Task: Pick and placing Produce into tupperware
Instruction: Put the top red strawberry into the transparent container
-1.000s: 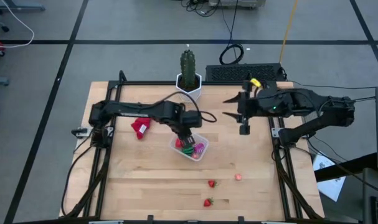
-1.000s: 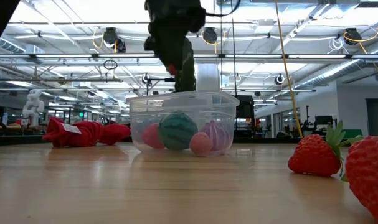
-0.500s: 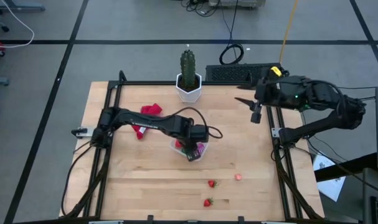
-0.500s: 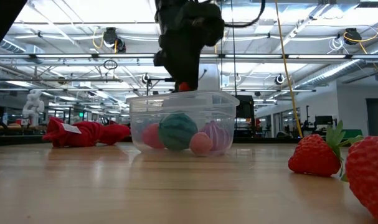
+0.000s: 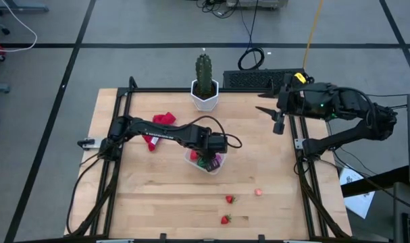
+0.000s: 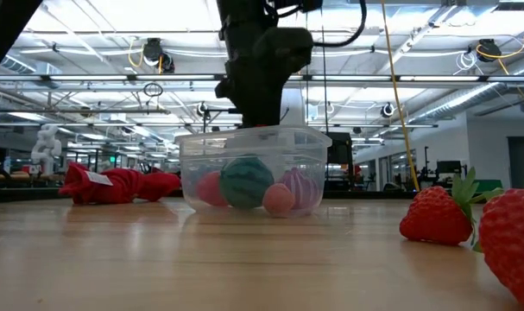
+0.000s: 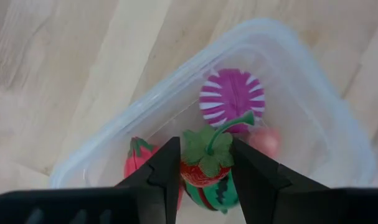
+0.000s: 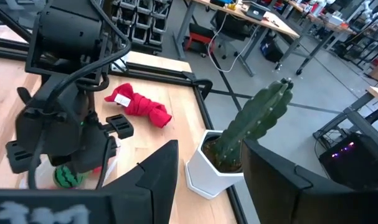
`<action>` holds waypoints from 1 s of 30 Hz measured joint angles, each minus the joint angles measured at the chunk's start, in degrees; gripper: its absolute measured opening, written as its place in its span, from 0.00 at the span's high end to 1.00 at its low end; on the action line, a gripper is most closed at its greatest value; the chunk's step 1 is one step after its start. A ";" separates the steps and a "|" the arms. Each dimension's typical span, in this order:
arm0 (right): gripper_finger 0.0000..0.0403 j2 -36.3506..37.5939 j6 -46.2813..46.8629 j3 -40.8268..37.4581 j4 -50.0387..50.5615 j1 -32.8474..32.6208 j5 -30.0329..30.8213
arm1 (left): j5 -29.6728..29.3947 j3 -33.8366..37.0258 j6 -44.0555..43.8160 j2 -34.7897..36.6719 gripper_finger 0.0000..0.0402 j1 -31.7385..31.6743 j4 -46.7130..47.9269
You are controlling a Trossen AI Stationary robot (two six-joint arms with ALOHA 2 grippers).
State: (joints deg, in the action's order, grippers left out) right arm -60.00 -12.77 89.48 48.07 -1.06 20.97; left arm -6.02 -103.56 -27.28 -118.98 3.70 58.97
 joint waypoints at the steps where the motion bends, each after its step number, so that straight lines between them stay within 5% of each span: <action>1: 0.59 0.01 0.08 0.01 0.36 0.00 0.00 | 0.02 0.48 -0.35 0.00 0.70 -0.08 -0.17; 30: 0.59 -0.01 1.40 -0.01 0.64 -0.02 -0.07 | 2.55 6.48 -2.45 0.02 0.68 -0.47 -6.34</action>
State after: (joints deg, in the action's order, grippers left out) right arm -60.01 -11.37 89.47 48.71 -1.08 20.91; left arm -3.46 -97.08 -29.73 -118.96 3.22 52.63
